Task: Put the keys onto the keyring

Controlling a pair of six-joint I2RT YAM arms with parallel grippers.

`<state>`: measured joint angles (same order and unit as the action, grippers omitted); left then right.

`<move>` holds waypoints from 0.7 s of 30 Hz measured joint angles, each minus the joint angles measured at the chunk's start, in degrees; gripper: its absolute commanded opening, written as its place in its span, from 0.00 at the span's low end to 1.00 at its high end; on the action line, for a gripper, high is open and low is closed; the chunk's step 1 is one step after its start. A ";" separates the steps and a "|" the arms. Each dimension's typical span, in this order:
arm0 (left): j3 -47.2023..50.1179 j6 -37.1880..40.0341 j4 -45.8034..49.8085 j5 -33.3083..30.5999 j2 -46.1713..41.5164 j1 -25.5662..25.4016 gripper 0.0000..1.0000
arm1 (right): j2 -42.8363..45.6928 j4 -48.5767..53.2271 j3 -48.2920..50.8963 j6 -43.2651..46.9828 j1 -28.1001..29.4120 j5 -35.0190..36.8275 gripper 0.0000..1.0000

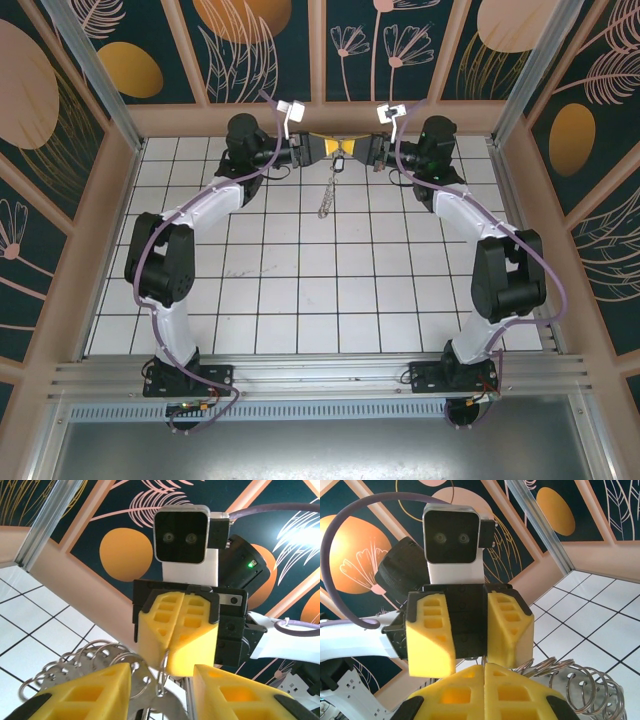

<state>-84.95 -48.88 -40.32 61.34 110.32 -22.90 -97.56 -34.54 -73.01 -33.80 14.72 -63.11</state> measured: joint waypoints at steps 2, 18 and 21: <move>0.00 -0.35 -0.37 0.00 0.00 -0.17 0.38 | -0.07 0.00 0.00 0.00 0.00 0.00 0.00; 0.13 -1.97 -2.21 0.15 0.48 -0.46 0.00 | -0.09 -0.44 0.00 0.02 0.22 -0.02 0.02; 0.68 -2.84 -3.69 0.22 0.52 -0.48 0.00 | -0.07 0.15 0.00 0.52 0.24 0.26 0.32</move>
<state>-84.27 -51.72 -44.01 61.56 110.85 -23.38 -97.62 -34.39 -73.01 -33.28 14.96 -62.85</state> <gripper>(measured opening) 0.059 0.187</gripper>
